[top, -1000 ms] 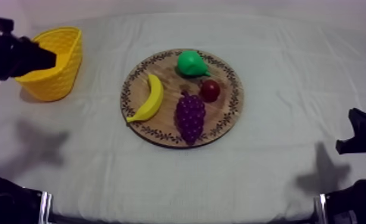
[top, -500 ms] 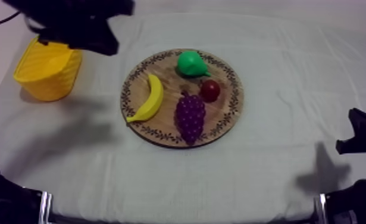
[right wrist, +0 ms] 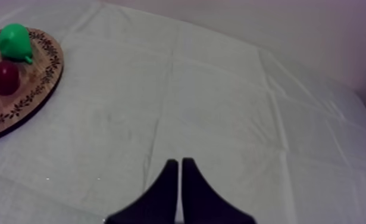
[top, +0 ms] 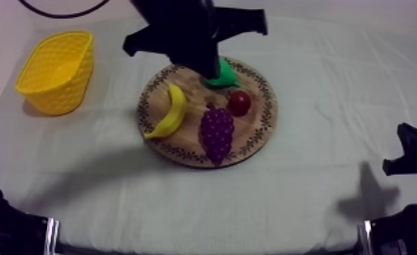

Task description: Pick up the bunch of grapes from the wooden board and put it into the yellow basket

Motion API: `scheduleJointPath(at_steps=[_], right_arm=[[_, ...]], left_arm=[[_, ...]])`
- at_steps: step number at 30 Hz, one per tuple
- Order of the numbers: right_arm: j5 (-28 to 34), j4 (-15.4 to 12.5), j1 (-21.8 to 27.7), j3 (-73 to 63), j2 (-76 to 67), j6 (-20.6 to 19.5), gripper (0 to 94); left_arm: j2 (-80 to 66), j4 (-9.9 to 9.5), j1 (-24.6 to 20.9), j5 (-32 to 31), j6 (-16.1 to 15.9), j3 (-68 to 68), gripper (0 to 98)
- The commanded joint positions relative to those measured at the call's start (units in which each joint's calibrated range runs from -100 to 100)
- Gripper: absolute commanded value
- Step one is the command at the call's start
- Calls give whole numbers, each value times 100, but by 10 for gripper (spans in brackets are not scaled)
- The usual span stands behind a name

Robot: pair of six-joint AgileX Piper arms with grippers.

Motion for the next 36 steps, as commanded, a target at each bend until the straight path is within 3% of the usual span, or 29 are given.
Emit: scheduleJointPath(at_steps=[1, 10, 25, 30, 36], right_arm=[[2, -2, -2, -4, 0, -3, 3], [2, -2, -2, -4, 0, -3, 3], [2, -2, -2, -4, 0, -3, 3], [2, -2, -2, -4, 0, -3, 3], [2, -2, -2, -4, 0, -3, 3]], left_arm=[[264, 2, 7, 46, 28, -276, 0], [757, 12, -22, 99, 120, -568, 80], [1176, 18, -48, -87, 52, -639, 706], [1333, 19, -75, -132, 39, -593, 816], [1622, 15, -132, -140, 31, -525, 866]])
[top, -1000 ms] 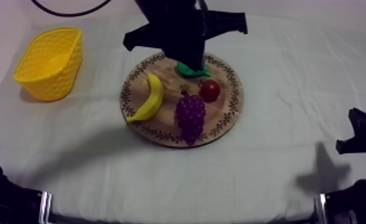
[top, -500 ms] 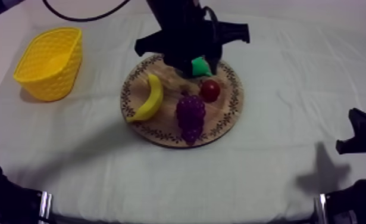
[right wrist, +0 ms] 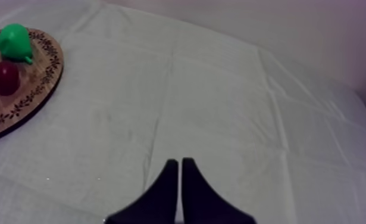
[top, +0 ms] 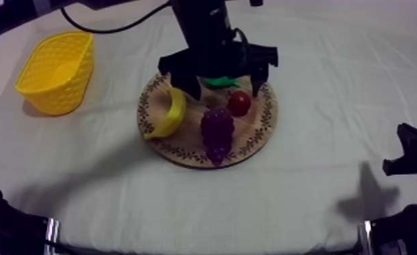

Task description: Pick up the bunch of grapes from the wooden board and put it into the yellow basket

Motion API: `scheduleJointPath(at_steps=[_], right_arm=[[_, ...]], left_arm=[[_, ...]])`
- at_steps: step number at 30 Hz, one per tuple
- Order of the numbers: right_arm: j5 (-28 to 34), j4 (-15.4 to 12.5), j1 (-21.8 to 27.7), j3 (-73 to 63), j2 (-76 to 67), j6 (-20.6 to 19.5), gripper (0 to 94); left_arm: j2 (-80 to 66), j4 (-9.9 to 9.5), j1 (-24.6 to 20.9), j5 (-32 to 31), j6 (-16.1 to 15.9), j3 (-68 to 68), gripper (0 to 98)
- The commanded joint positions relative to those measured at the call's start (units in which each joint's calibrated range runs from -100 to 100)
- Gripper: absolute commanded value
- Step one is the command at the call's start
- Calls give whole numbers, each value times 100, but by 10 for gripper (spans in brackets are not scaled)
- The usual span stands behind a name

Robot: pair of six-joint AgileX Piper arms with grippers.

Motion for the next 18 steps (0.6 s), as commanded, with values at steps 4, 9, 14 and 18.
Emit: scheduleJointPath(at_steps=[4, 9, 14, 18], right_arm=[[2, -2, -2, -4, 0, 0, 3], [2, -2, -2, -4, 0, 0, 3], [2, -2, -2, -4, 0, 0, 3], [2, -2, -2, -4, 0, 0, 3]], left_arm=[[305, -5, -42, -24, -4, 61, 882], [670, 12, -81, -61, -23, 80, 889], [1039, 27, -95, -70, -50, -39, 892], [1302, 50, -107, -71, -75, -168, 893]])
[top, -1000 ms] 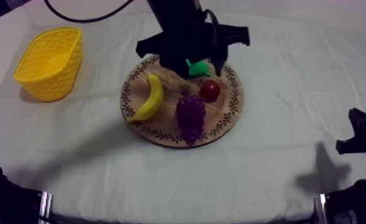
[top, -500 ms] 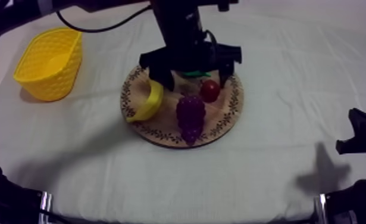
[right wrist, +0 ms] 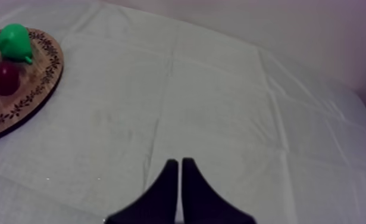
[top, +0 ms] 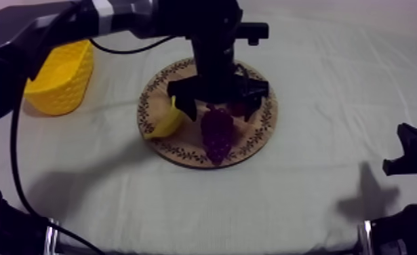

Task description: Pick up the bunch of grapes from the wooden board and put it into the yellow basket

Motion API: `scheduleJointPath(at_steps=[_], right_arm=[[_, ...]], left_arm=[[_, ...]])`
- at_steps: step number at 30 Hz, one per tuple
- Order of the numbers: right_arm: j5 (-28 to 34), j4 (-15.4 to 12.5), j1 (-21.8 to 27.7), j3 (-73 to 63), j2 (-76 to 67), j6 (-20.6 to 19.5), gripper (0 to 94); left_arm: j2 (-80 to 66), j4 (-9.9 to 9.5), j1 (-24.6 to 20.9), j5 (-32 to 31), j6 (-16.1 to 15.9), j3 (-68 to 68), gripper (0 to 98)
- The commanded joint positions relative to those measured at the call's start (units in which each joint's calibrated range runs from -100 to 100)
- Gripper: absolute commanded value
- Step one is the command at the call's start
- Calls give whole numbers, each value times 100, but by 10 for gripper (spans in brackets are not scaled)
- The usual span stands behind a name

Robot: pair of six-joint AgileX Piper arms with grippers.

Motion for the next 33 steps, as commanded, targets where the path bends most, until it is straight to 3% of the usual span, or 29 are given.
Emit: scheduleJointPath(at_steps=[1, 18, 27, 33], right_arm=[[2, -2, -2, -4, 0, 0, 3], [2, -2, -2, -4, 0, 0, 3], [2, -2, -2, -4, 0, 0, 3], [2, -2, -2, -4, 0, 0, 3]], left_arm=[[124, 14, -9, 11, -10, -40, 893], [764, 168, -54, 20, -176, -285, 834], [908, 224, -48, 71, -193, -332, 551], [878, 220, -48, 75, -206, -265, 497]])
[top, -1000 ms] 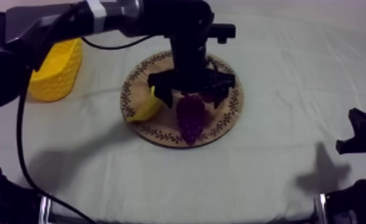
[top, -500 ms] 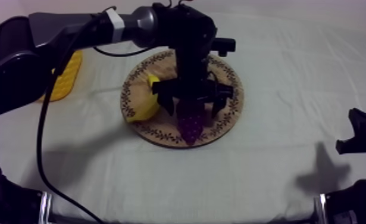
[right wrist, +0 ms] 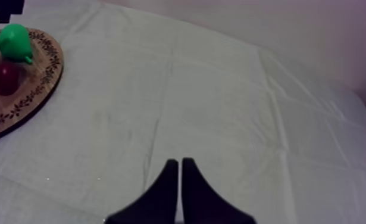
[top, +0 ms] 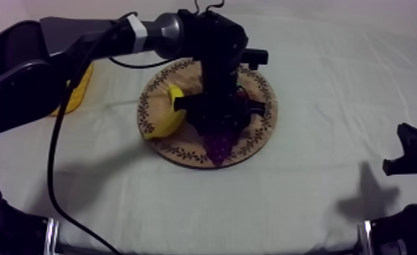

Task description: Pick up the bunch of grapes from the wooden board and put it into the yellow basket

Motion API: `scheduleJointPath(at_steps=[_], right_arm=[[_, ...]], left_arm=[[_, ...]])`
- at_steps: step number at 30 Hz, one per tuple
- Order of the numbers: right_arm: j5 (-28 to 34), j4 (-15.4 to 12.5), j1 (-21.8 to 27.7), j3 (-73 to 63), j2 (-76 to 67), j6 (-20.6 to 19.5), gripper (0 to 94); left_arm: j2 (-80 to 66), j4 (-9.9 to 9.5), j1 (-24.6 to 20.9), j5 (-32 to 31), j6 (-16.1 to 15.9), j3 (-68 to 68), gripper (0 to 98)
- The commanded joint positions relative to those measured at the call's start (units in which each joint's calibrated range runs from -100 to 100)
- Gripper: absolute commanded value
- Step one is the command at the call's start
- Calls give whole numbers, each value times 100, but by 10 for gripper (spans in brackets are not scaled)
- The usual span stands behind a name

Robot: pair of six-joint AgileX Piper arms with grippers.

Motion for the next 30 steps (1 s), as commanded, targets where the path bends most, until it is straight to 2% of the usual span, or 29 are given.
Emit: scheduleJointPath(at_steps=[1, 5, 14, 24, 30], right_arm=[[2, -2, -2, -4, 0, 0, 3], [2, -2, -2, -4, 0, 0, 3], [2, -2, -2, -4, 0, 0, 3], [2, -2, -2, -4, 0, 0, 3], [2, -2, -2, -4, 0, 0, 3]], left_arm=[[-42, -7, 4, 10, -10, 15, 496], [-285, -29, 13, 41, -63, 15, 499], [-1224, -136, 13, 556, -123, -566, 503], [-2135, -103, -153, 616, -295, -658, 512], [-2446, -155, -348, 617, -407, -374, 517]])
